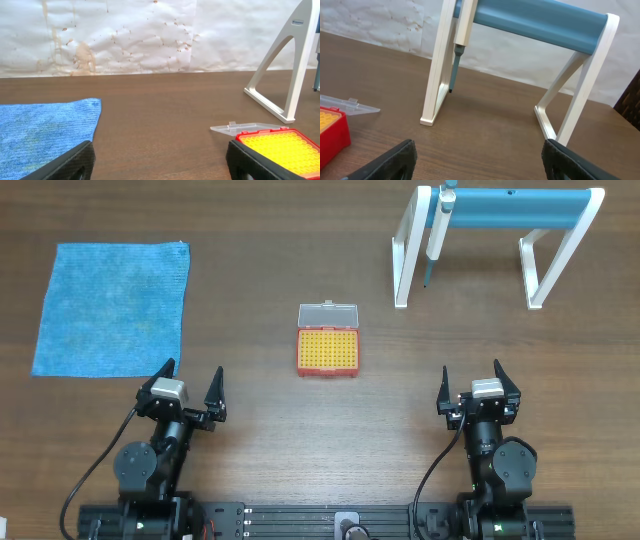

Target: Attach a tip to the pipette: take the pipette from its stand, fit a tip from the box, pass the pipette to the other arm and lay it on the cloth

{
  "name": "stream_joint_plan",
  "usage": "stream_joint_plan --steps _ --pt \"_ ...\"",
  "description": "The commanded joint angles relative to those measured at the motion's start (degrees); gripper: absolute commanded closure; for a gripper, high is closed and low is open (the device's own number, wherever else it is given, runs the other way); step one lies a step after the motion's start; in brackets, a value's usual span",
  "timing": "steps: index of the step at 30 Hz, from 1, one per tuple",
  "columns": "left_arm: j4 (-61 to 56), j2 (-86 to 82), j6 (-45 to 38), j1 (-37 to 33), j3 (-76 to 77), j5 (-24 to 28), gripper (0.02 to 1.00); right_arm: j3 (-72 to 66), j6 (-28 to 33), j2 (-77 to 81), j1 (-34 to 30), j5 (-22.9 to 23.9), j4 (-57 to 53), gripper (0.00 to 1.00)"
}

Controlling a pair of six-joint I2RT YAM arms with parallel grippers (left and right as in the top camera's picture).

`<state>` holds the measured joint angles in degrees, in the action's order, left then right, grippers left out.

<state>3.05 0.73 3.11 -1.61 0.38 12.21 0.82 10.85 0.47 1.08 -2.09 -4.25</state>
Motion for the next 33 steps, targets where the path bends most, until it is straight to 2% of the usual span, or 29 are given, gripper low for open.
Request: stream_joint_plan --steps 1,13,18,25,33 --pt "0.5 -0.5 -0.1 0.1 -0.1 0.0 0.169 -0.5 0.2 -0.4 -0.3 -0.1 0.3 0.189" --pt "0.5 -0.5 -0.1 0.1 -0.1 0.0 0.172 -0.5 0.2 -0.4 -0.3 -0.1 0.3 0.189" --pt "0.5 -0.5 -0.1 0.1 -0.1 0.0 0.169 -0.5 -3.5 -0.4 -0.3 -0.1 0.3 0.191" --pt "0.5 -0.5 -0.1 0.1 -0.1 0.0 0.172 -0.5 -3.7 -0.1 -0.3 -0.2 0.2 0.189" --pt "0.5 -0.5 -0.1 0.1 -0.1 0.0 0.172 3.3 -3.7 8.7 -0.3 -0.2 1.0 0.189"
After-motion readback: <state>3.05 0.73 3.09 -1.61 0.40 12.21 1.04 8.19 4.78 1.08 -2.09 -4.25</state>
